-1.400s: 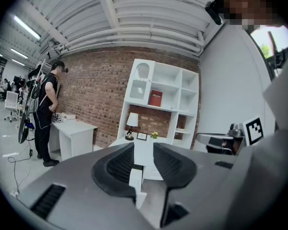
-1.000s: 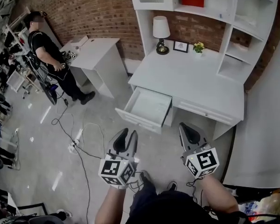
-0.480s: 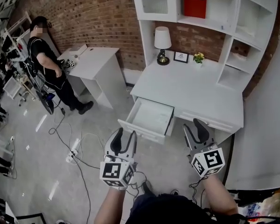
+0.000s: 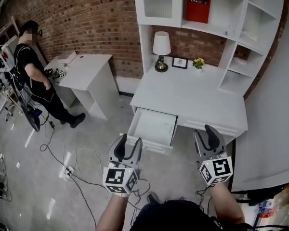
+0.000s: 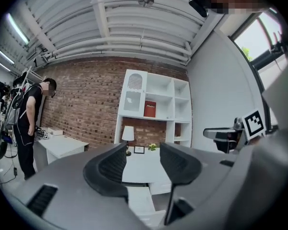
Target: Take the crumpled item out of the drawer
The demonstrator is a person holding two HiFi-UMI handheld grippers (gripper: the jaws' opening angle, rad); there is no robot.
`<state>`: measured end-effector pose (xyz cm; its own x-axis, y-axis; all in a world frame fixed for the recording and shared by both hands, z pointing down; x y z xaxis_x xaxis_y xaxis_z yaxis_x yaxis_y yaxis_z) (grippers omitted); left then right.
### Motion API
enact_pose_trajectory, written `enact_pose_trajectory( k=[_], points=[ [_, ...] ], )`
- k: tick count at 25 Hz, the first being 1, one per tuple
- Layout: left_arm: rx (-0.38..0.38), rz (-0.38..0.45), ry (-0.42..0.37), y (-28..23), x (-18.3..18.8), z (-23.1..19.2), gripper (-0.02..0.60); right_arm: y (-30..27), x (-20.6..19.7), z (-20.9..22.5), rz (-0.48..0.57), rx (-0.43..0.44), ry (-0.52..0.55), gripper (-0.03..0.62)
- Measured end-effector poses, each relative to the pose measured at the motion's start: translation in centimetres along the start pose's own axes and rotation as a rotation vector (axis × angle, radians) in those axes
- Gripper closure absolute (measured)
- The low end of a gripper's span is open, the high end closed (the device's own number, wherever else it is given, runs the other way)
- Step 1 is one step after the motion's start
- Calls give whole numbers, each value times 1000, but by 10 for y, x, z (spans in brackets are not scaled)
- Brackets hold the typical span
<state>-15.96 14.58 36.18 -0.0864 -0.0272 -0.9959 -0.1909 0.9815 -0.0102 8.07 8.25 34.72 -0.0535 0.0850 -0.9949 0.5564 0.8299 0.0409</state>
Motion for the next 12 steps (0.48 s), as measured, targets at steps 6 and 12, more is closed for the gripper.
enact_pose_trajectory(
  k=[6,12],
  points=[
    [-33,-10,35,-7,-10,-28,374,-10,-3,-15,-30,-35,14,421],
    [-32,-34,82,-22,-23,-41,374,-28,-9,-13,-60,-27,21,421]
  ],
)
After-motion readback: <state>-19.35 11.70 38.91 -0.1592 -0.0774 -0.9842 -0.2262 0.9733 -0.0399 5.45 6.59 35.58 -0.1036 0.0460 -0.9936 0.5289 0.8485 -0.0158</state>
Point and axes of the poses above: the fingertips, and each gripper's own axes: y backward along the fingers, z to its right, x out of its top, the point moved 1 cm from there along y, backward along the fingers, and after that the axes turned 3 degrees about z, right-handed, at the moved point
